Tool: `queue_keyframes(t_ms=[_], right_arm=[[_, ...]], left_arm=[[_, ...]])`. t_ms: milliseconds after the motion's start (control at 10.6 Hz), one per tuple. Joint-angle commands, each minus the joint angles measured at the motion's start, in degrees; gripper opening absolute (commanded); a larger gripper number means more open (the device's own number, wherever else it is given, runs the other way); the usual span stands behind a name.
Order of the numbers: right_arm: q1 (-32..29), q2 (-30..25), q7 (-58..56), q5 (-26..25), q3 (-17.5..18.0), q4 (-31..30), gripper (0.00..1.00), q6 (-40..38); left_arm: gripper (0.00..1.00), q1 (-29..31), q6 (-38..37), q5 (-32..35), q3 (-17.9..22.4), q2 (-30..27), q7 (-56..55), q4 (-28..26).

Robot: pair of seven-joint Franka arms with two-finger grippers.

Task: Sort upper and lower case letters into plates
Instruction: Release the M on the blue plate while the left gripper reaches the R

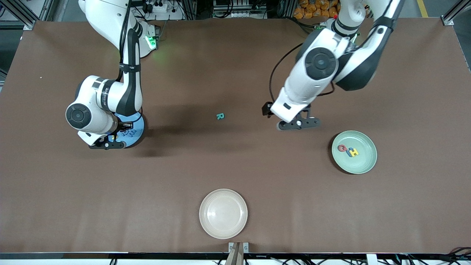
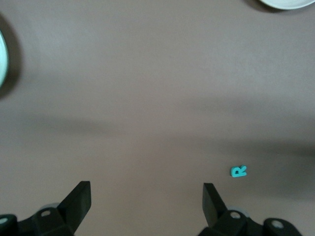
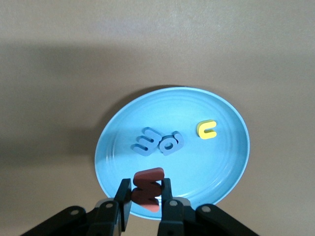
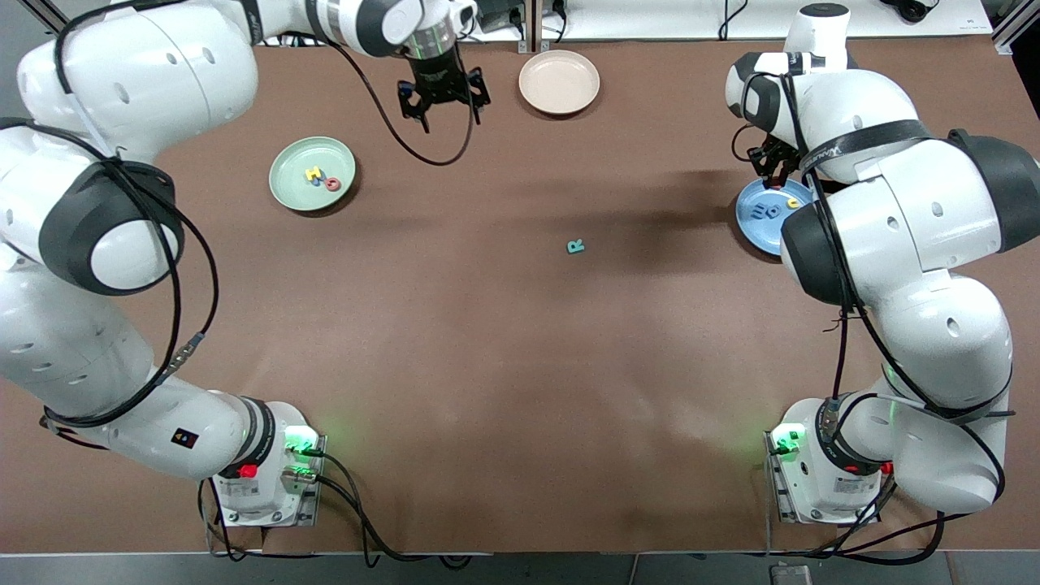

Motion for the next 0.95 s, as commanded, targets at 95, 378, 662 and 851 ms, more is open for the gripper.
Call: queue_keyframes(t_ms=[95, 378, 662, 851], right_arm=[[-1.03, -0.51, -11.82, -0.22, -4.88, -2.59, 0.00, 0.51], [-2.43, -0.42, -16.86, -0.22, -5.60, -3.39, 0.00, 0.87], [-3.85, -0.34, -20.12, -0.13, -5.60, -3.39, 0.18, 0.78], [-3.93, -0.25, -20.12, 0.31, -5.60, -3.39, 0.57, 0.78]], left_arm=[[1.00, -5.77, 2.90, -0.82, 1.49, 3.05, -17.07, 0.89], [1.00, -10.86, 4.31, -3.61, 5.70, 5.43, -27.90, 0.97], [1.00, -16.93, 11.67, -4.95, 9.57, 8.76, -46.76, 0.97], [1.00, -22.36, 15.81, -4.86, 13.33, 12.45, -59.60, 1.93]])
